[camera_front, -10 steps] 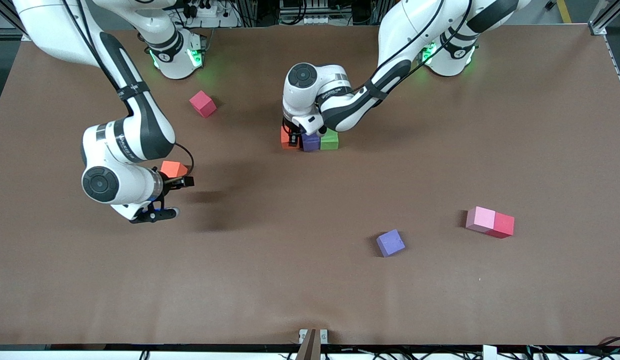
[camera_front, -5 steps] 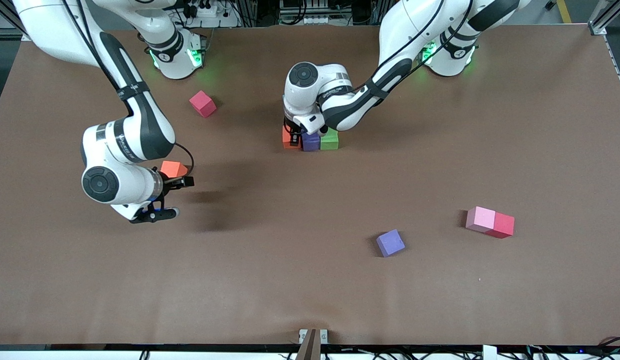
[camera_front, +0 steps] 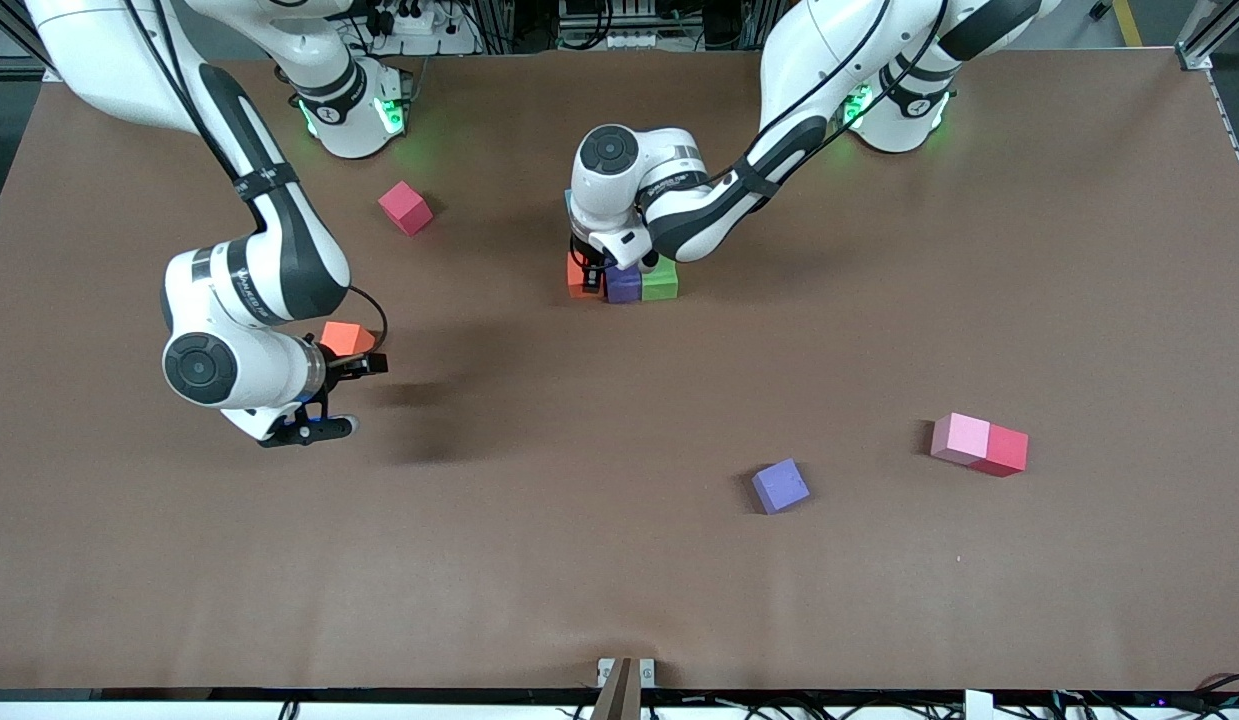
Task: Form number 2 with 11 blocks
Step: 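Release orange with the left gripper while the right gripper aligns over orange, then lift the left gripper toward the purple cube while the right gripper grasps orange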
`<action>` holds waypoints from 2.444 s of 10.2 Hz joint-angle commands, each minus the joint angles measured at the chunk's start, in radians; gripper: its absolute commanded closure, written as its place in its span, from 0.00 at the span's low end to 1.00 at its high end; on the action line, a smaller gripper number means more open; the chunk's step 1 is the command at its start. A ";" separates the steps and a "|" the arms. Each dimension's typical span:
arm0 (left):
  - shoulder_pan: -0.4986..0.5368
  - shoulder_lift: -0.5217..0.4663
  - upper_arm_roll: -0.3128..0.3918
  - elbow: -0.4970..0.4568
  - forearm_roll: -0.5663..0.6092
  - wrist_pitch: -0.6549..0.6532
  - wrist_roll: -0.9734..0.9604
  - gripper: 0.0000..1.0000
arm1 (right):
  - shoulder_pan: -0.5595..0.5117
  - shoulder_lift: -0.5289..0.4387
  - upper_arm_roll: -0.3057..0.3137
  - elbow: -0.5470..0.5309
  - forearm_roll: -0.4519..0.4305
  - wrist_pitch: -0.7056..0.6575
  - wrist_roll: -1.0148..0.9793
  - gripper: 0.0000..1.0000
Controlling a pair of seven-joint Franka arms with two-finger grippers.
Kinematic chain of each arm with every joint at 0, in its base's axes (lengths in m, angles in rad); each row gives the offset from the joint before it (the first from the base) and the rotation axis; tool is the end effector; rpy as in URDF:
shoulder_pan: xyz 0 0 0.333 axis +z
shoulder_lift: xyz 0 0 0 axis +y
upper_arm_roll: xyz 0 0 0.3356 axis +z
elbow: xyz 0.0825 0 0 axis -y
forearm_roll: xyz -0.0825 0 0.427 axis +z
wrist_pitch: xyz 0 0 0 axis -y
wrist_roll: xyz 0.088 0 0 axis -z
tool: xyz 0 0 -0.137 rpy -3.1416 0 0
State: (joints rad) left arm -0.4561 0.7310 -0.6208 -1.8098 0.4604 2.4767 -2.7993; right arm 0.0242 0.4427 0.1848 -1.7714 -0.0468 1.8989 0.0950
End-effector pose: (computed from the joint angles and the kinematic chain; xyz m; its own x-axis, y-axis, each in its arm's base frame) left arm 0.3556 -0.6032 0.1617 0.0559 0.9883 -0.1419 0.9974 -0.0619 -0.0382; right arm 0.6391 0.1252 0.2575 0.9442 0.1261 -0.3044 0.1285 -0.9916 -0.0123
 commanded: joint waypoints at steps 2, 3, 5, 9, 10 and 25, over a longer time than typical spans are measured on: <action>-0.006 -0.028 0.003 -0.031 0.087 0.010 -0.252 0.00 | -0.003 -0.025 -0.002 -0.013 0.005 -0.009 -0.008 0.00; -0.003 -0.031 0.001 -0.031 0.087 0.010 -0.252 0.00 | -0.003 -0.025 -0.002 -0.013 0.005 -0.009 -0.008 0.00; 0.001 -0.038 0.001 -0.029 0.087 0.010 -0.250 0.00 | -0.003 -0.024 -0.002 -0.017 0.005 -0.007 -0.003 0.00; 0.011 -0.076 -0.007 -0.029 0.078 0.007 -0.243 0.00 | -0.007 -0.055 -0.002 -0.085 0.007 0.002 0.002 0.00; 0.013 -0.080 -0.007 -0.028 0.075 0.007 -0.241 0.00 | -0.007 -0.065 -0.002 -0.114 0.007 0.017 0.002 0.00; 0.402 -0.105 -0.079 0.156 -0.002 -0.045 0.501 0.00 | -0.046 -0.105 -0.080 -0.411 0.119 0.316 0.002 0.00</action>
State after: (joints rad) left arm -0.0760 0.6227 -0.6875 -1.6769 0.4791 2.4700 -2.4054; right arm -0.0185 0.3655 0.1023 -2.1373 0.0556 2.1810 0.0967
